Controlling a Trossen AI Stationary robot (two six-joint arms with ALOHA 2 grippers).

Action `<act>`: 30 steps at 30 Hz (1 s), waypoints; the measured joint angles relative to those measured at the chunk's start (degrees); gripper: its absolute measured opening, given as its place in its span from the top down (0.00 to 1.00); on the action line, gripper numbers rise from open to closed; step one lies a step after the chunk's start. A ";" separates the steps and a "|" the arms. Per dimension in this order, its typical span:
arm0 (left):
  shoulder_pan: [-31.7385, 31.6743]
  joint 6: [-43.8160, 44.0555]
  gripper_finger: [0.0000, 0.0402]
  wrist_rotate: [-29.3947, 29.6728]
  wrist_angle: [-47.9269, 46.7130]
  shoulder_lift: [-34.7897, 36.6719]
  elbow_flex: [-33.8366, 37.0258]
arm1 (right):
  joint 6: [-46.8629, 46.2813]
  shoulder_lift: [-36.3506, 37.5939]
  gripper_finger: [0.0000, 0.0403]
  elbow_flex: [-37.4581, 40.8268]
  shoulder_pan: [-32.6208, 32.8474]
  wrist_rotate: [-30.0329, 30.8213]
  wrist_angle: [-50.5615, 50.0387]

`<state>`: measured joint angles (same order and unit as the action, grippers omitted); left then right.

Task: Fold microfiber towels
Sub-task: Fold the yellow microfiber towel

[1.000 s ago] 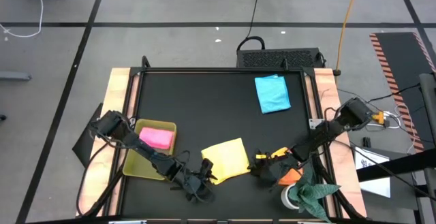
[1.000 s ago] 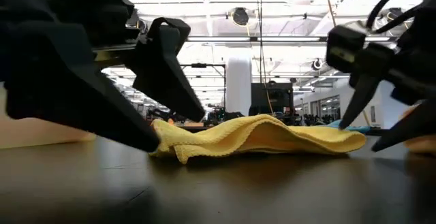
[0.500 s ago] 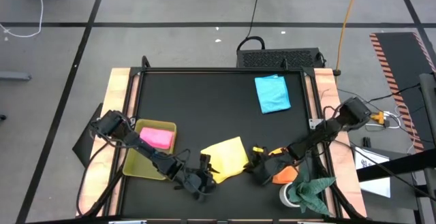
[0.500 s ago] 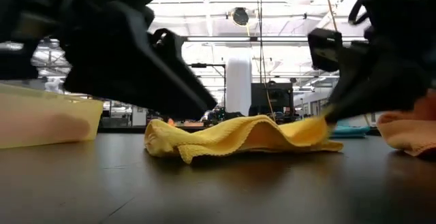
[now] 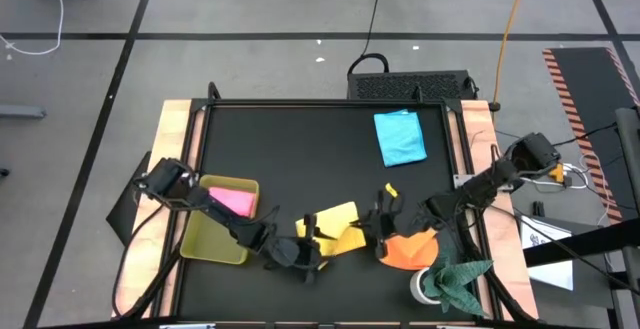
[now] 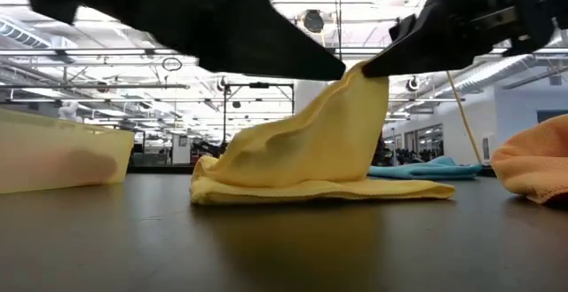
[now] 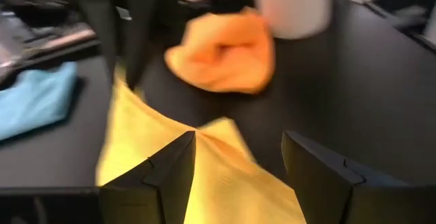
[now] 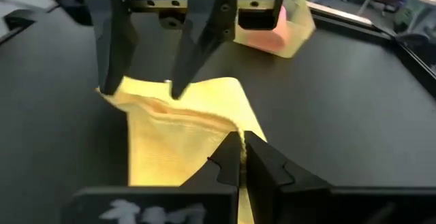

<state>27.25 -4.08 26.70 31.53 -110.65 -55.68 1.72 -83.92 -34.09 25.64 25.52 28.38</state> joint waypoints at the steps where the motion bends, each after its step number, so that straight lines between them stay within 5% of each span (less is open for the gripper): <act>1: -0.68 0.04 0.45 0.67 0.51 0.00 0.00 | -0.47 0.00 0.99 0.00 -0.58 0.00 -0.09; 13: -6.96 3.73 0.46 2.34 1.26 0.02 0.00 | -3.13 0.00 0.99 0.00 -3.92 0.00 -0.13; 20: -7.26 10.43 0.46 -2.67 -0.06 0.02 0.00 | -4.79 0.00 1.00 0.00 -3.92 -0.01 0.14; 30: -8.76 8.16 0.46 0.59 7.72 0.02 -0.01 | -7.06 0.00 1.00 0.00 -3.93 0.02 0.74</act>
<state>18.48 4.09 27.29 39.25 -110.63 -55.69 -5.34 -83.92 -34.09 21.70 25.54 29.12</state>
